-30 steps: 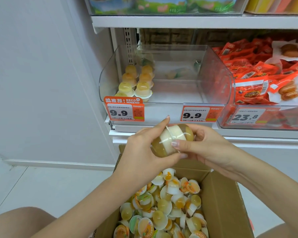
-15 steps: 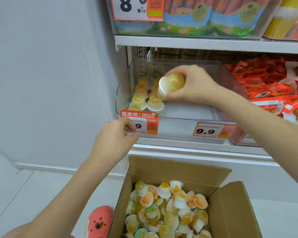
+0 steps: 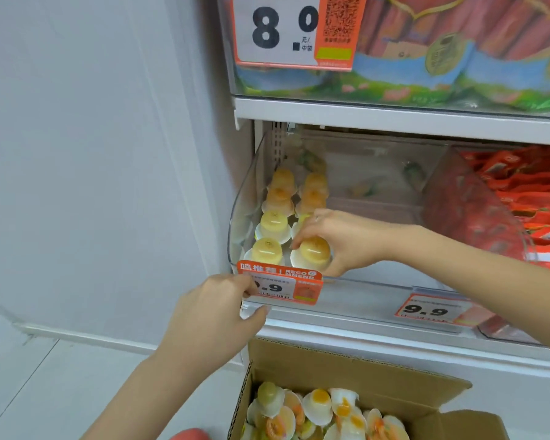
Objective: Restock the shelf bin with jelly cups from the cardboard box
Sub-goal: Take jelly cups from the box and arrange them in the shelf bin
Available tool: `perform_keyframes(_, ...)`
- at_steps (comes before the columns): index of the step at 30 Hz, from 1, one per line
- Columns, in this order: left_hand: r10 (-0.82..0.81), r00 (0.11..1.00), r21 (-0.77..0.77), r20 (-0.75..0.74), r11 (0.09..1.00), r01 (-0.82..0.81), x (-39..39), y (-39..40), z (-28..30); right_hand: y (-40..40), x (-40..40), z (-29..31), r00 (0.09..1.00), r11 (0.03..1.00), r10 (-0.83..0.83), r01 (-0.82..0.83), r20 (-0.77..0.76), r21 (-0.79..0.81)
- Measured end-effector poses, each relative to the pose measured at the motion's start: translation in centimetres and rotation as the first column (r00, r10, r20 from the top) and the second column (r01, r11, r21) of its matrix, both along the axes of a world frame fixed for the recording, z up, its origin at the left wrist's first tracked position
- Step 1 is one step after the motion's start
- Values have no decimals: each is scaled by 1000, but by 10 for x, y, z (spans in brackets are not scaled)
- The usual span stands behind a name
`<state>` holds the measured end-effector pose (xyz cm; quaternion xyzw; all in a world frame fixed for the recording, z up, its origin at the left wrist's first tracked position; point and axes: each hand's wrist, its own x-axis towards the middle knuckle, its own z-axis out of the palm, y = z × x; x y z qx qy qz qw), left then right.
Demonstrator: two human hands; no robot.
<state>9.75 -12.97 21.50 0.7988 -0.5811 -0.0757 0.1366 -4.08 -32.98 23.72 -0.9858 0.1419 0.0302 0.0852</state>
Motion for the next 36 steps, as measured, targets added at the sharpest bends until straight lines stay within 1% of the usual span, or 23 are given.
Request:
perform_keyframes(3, -14, 1000, -31, 13, 999, 14, 2, -3, -1, -1, 2, -6, 1000, 999, 29, -29, -4, 33)
perform_keyframes(7, 15, 1000, -65, 17, 998, -14, 4, -8, -3, -1, 5, -8, 999, 998, 47, -45, -27, 51)
perform_keyframes(10, 35, 999, -82, 15, 996, -33, 4, -11, -4, -4, 6, -8, 996, 998, 45, -41, -74, 54)
perform_keyframes(13, 48, 999, -82, 1, 995, -48, 3, -12, -4, -5, 6, -12, 993, 998, 46, -41, -108, 49)
perform_keyframes(21, 24, 1000, -60, 19, 998, -23, 0, -7, -4, -2, 4, -11, 993, 998, 42, -38, -111, 41)
perform_keyframes(25, 18, 1000, -55, 14, 998, -17, -2, -5, -2, -3, -4, -4, 998, 987, -22, 31, -62, 158)
perform_keyframes(27, 17, 1000, -59, 16, 998, -16, -3, -4, -2, -1, -14, 8, 996, 979, -85, 86, -15, 184)
perform_keyframes(28, 18, 1000, -56, 18, 998, -17, -4, -3, -1, 1, -22, 14, 992, 977, -122, 114, 33, 178)
perform_keyframes(30, 24, 1000, -34, 20, 999, -24, -8, -1, -1, 12, -43, 23, 959, 970, -202, 168, 197, 178)
perform_keyframes(33, 19, 1000, -2, 17, 1000, -19, -20, 2, -5, 46, -83, 26, 827, 947, -309, 221, 469, 233)
perform_keyframes(35, -16, 1000, 21, 17, 1000, 16, -38, 5, -14, 77, -110, 19, 757, 947, -321, 247, 569, 205)
perform_keyframes(36, -45, 999, 32, 24, 999, 44, -48, 6, -21, 91, -122, 12, 742, 948, -319, 259, 590, 188)
